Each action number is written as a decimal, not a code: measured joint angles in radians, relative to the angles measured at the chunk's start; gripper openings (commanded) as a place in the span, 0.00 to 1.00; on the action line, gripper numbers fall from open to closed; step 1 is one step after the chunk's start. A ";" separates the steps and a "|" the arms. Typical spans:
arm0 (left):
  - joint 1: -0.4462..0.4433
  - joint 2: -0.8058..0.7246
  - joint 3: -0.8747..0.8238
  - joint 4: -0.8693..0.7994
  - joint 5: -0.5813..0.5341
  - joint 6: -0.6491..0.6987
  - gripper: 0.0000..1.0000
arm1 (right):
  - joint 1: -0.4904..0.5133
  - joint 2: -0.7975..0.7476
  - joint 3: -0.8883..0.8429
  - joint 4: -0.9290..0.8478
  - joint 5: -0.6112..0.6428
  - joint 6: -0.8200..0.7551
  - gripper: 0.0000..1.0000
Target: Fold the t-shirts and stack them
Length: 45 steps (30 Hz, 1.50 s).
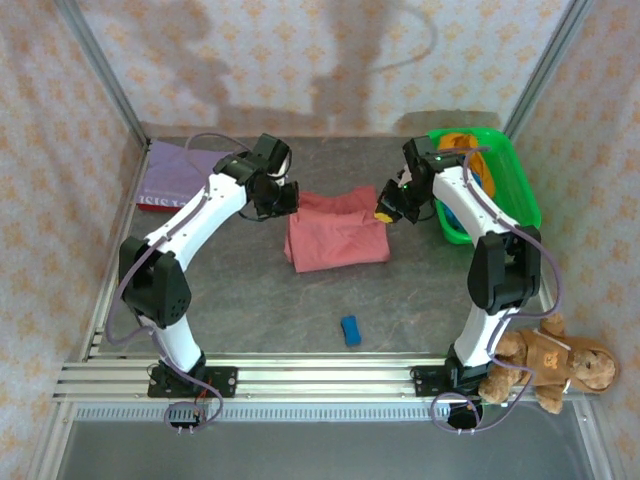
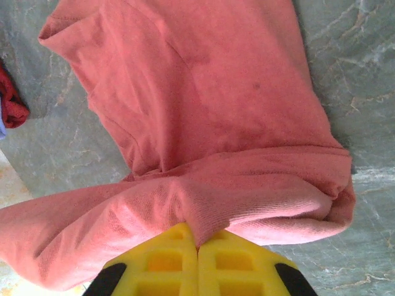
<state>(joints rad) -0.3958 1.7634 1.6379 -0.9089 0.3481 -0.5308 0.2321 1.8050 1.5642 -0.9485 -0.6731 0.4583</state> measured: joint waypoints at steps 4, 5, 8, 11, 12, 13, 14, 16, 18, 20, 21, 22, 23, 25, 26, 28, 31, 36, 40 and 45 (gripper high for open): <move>0.019 0.023 0.033 -0.005 0.021 0.009 0.00 | -0.003 0.033 0.064 -0.014 0.000 -0.004 0.00; 0.025 0.034 0.044 -0.005 0.027 0.010 0.00 | -0.004 0.043 0.082 -0.018 0.000 -0.005 0.00; 0.041 0.078 0.086 -0.016 0.043 0.017 0.00 | -0.007 0.085 0.140 -0.030 0.000 -0.009 0.00; 0.064 0.155 0.166 -0.036 0.061 0.036 0.00 | -0.011 0.150 0.206 -0.032 0.000 -0.011 0.00; 0.073 0.187 0.195 -0.039 0.066 0.043 0.00 | -0.014 0.183 0.237 -0.033 0.000 -0.011 0.00; 0.082 0.216 0.219 -0.042 0.070 0.050 0.00 | -0.017 0.216 0.268 -0.037 0.000 -0.014 0.00; 0.093 0.255 0.251 -0.045 0.076 0.060 0.00 | -0.020 0.263 0.317 -0.036 0.000 -0.016 0.00; 0.114 0.332 0.309 -0.049 0.091 0.072 0.00 | -0.026 0.356 0.407 -0.032 0.000 -0.023 0.00; 0.134 0.425 0.388 -0.054 0.099 0.088 0.00 | -0.031 0.447 0.494 -0.026 0.000 -0.026 0.09; 0.153 0.537 0.493 -0.063 0.111 0.102 0.09 | -0.036 0.544 0.584 -0.013 0.000 -0.023 0.37; 0.160 0.583 0.540 -0.068 0.117 0.108 0.24 | -0.038 0.580 0.616 -0.002 0.000 -0.022 0.40; 0.166 0.632 0.591 -0.073 0.121 0.115 0.38 | -0.040 0.617 0.654 0.002 -0.002 -0.023 0.49; 0.173 0.677 0.637 -0.072 0.123 0.117 0.50 | -0.043 0.643 0.681 0.007 -0.002 -0.022 0.58; 0.181 0.725 0.683 -0.072 0.124 0.119 0.53 | -0.046 0.663 0.705 0.008 -0.003 -0.026 0.66; 0.185 0.737 0.694 -0.071 0.124 0.117 0.54 | -0.046 0.663 0.705 0.006 -0.001 -0.027 0.68; 0.193 0.737 0.700 -0.072 0.126 0.113 0.54 | -0.048 0.647 0.695 0.012 0.000 -0.035 0.70; 0.201 0.702 0.681 -0.053 0.132 0.103 0.54 | -0.048 0.563 0.586 0.029 0.000 -0.042 0.70; 0.197 0.520 0.465 0.030 0.147 0.061 0.54 | -0.048 0.369 0.346 0.082 -0.027 -0.040 0.71; 0.154 0.366 0.273 0.114 0.151 0.017 0.54 | -0.047 0.299 0.241 0.132 -0.059 -0.041 0.70; 0.051 0.311 0.105 0.239 0.159 -0.041 0.54 | -0.041 0.298 0.114 0.193 -0.083 -0.039 0.70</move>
<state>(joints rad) -0.3443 2.0739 1.7432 -0.6701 0.5068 -0.5720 0.1913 2.1025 1.6787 -0.7551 -0.7563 0.4191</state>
